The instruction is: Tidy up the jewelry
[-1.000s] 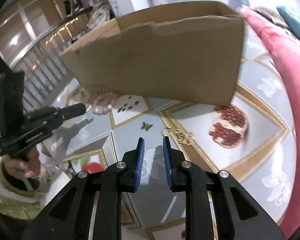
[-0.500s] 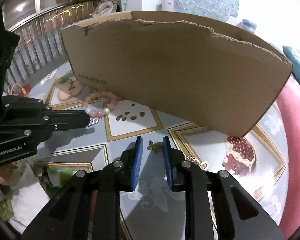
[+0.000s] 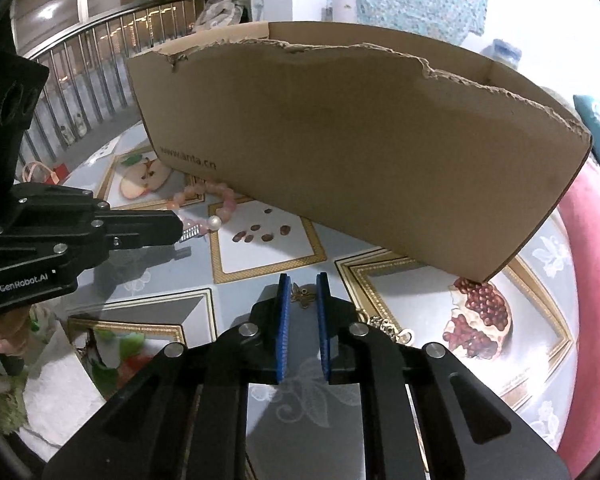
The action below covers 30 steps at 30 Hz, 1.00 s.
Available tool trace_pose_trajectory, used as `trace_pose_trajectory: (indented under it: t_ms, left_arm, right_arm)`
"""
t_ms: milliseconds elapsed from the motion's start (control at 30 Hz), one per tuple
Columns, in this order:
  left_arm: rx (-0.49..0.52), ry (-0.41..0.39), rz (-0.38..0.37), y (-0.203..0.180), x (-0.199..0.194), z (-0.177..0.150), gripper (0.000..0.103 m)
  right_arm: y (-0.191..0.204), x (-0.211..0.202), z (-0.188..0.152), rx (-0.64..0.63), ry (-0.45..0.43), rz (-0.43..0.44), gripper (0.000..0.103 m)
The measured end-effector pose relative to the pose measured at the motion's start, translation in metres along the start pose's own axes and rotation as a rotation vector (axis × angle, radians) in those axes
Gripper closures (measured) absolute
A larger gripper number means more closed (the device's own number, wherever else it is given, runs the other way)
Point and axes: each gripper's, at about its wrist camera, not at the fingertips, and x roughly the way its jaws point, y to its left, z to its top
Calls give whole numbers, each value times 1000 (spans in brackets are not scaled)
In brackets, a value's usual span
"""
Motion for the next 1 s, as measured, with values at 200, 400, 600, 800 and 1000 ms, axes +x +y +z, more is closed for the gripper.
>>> trace_pose_trajectory:
  t_ms: [200, 400, 600, 800, 1000]
  left_arm:
    - [5, -16, 3, -2, -9, 0, 103]
    - [14, -81, -18, -12, -36, 8, 103]
    - [46, -188, -56, -24, -73, 38, 103]
    - [70, -248, -57, -25, -74, 83, 103]
    - [59, -136, -1, -12, -15, 131, 103]
  right_arm:
    - [-2, -15, -1, 1, -32, 7, 92]
    - [-6, -50, 7, 19, -130, 29, 92]
    - [-20, -96, 36, 52, -297, 74, 92]
    - [-45, -96, 77, 105, -365, 106, 92]
    - [-75, -46, 111, 225, -228, 138, 92]
